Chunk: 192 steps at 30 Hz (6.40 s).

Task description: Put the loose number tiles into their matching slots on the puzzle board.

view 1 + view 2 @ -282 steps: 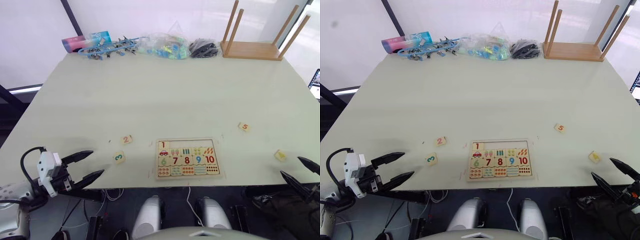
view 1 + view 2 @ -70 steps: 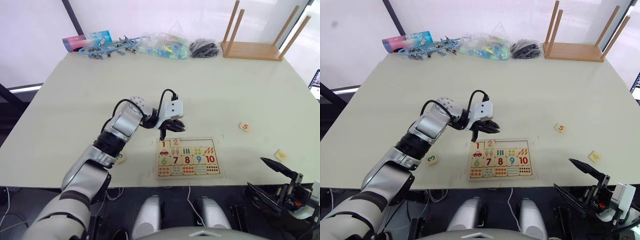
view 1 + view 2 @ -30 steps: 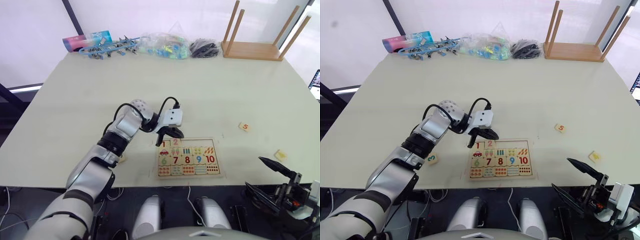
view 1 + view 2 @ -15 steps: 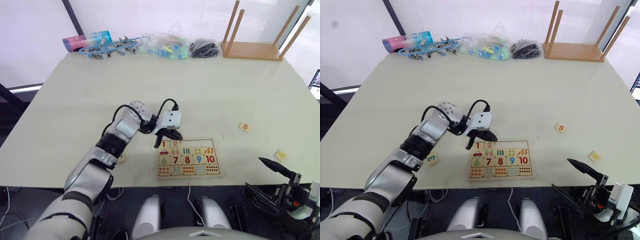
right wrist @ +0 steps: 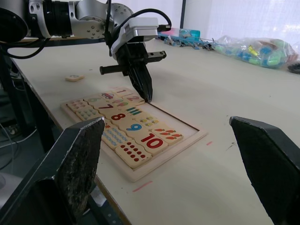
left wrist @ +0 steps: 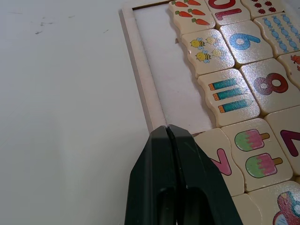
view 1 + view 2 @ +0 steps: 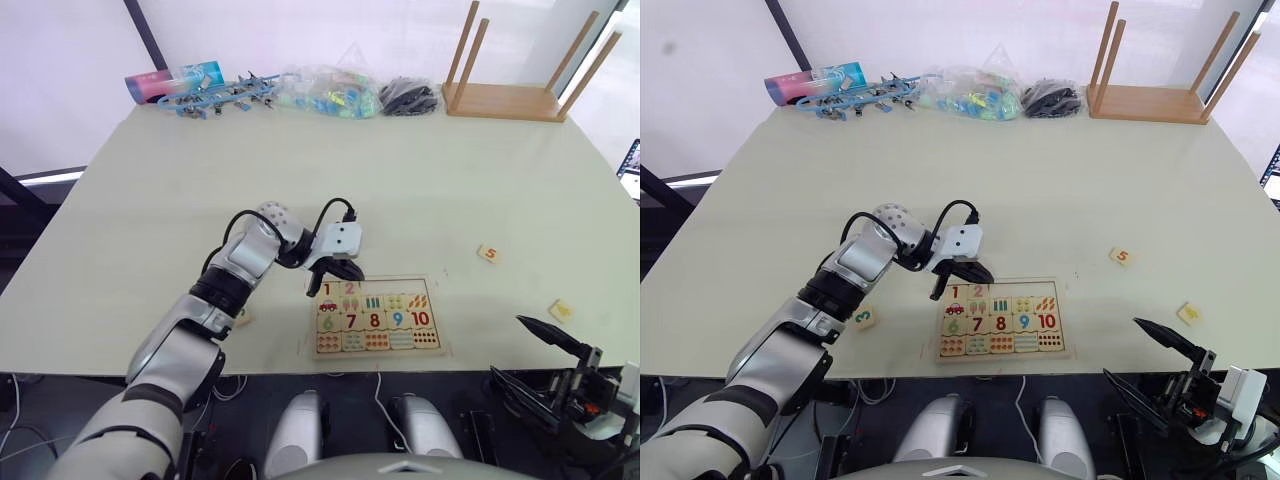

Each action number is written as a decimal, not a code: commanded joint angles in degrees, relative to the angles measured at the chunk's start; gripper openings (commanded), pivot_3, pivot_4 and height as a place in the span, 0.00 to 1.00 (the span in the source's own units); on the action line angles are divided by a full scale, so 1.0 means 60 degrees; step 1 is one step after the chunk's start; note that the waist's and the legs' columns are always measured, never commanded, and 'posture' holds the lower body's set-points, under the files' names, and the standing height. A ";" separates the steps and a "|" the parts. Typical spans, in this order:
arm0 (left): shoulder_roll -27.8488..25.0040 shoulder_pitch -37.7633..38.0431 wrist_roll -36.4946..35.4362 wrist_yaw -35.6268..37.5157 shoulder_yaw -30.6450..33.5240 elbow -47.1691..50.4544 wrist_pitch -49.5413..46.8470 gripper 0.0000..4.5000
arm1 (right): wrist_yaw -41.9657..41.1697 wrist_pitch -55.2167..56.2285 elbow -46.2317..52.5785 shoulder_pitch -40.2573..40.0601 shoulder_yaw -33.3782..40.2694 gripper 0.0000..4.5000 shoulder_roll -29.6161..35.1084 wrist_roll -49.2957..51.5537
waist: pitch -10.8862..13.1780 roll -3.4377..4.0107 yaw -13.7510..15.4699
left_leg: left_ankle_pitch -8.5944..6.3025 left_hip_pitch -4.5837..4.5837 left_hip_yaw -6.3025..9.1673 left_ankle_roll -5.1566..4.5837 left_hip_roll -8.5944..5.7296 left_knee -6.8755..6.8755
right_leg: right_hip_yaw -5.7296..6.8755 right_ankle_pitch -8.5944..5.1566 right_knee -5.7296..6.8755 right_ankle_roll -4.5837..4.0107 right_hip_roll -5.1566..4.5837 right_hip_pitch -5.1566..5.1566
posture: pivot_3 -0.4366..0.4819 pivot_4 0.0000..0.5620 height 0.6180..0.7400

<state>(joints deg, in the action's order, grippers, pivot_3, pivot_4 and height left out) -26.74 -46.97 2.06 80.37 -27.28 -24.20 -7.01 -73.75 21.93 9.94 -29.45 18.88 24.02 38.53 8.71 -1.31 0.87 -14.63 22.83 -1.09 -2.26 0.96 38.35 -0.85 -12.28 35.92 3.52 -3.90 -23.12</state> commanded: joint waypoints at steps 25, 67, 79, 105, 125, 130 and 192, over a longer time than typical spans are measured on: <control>-0.0983 0.2096 -0.3403 -0.0794 0.4124 0.2412 -0.1417 0.01 | 0.0493 -0.0040 -0.0995 0.0722 0.0650 1.00 0.0121 0.0162 | -0.0002 0.0004 -0.0030 | 0.0000 -0.0013 -0.0006 0.0000 0.0036 0.0000 | -0.0007 0.0002 0.0009 -0.0002 0.0000 0.0001 | 0.48 0.27 1.00; -0.1570 1.1973 -0.5473 -0.1712 0.9447 0.4136 0.2109 0.98 | -0.0481 0.0379 -0.4384 0.0936 0.2300 1.00 0.0827 0.0044 | -0.0042 0.0045 -0.0017 | -0.0037 -0.0023 -0.0037 0.0035 0.0058 -0.0023 | 0.0169 -0.0025 -0.0005 0.0036 -0.0187 -0.0020 | 0.48 0.27 1.00; -0.1633 1.1749 -0.5549 -0.1662 0.9360 0.4199 0.1914 0.98 | -0.0065 0.0816 -0.4654 0.0723 0.2343 1.00 0.0638 -0.0067 | -0.0038 0.0050 -0.0014 | -0.0041 -0.0021 -0.0036 0.0039 0.0059 -0.0026 | 0.0170 -0.0026 -0.0008 0.0039 -0.0210 -0.0022 | 0.48 0.27 1.00; -0.1853 1.1298 -0.5554 -0.1537 0.9047 0.4181 0.1741 0.98 | 0.0267 0.0962 -0.4730 0.1090 0.2466 1.00 0.0552 -0.0045 | -0.0037 0.0052 -0.0015 | -0.0042 -0.0004 -0.0038 0.0040 0.0060 -0.0042 | 0.0169 -0.0027 -0.0012 0.0038 -0.0219 -0.0045 | 0.48 0.27 1.00; -0.1867 1.1263 -0.5586 -0.1481 0.9078 0.4155 0.1716 0.98 | 0.0750 0.0797 -0.4439 0.1218 0.2499 1.00 0.0452 0.0066 | -0.0035 0.0054 -0.0016 | -0.0042 0.0000 -0.0039 0.0040 0.0060 -0.0053 | 0.0169 -0.0027 -0.0020 0.0037 -0.0225 -0.0050 | 0.48 0.27 1.00; -0.1930 1.1272 -0.5553 -0.1428 0.9128 0.4094 0.1775 0.98 | 0.0733 0.0811 -0.4369 0.1195 0.2443 1.00 0.0425 0.0039 | -0.0035 0.0054 -0.0015 | -0.0042 0.0001 -0.0039 0.0040 0.0060 -0.0056 | 0.0168 -0.0027 -0.0021 0.0037 -0.0227 -0.0051 | 0.48 0.27 1.00; 0.2887 1.2134 -0.2592 -1.3969 0.5521 1.2948 -0.7146 0.98 | -0.1683 -0.0576 -0.1523 0.0456 0.1352 1.00 0.1336 0.0616 | -0.0012 0.0005 0.0007 | -0.0017 -0.0010 -0.0038 -0.0001 0.0047 -0.0093 | 0.0304 -0.0027 -0.0048 0.0039 -0.0244 -0.0043 | 0.48 0.27 1.00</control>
<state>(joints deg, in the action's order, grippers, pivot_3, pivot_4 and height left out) -9.69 25.69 -14.26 -2.78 6.14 50.75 -49.37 -83.30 18.46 -0.32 -26.97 25.48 31.24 40.95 8.64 -1.28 0.91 -14.73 22.77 -1.31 -2.27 1.24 37.79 0.98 -12.44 35.63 3.76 -5.37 -23.38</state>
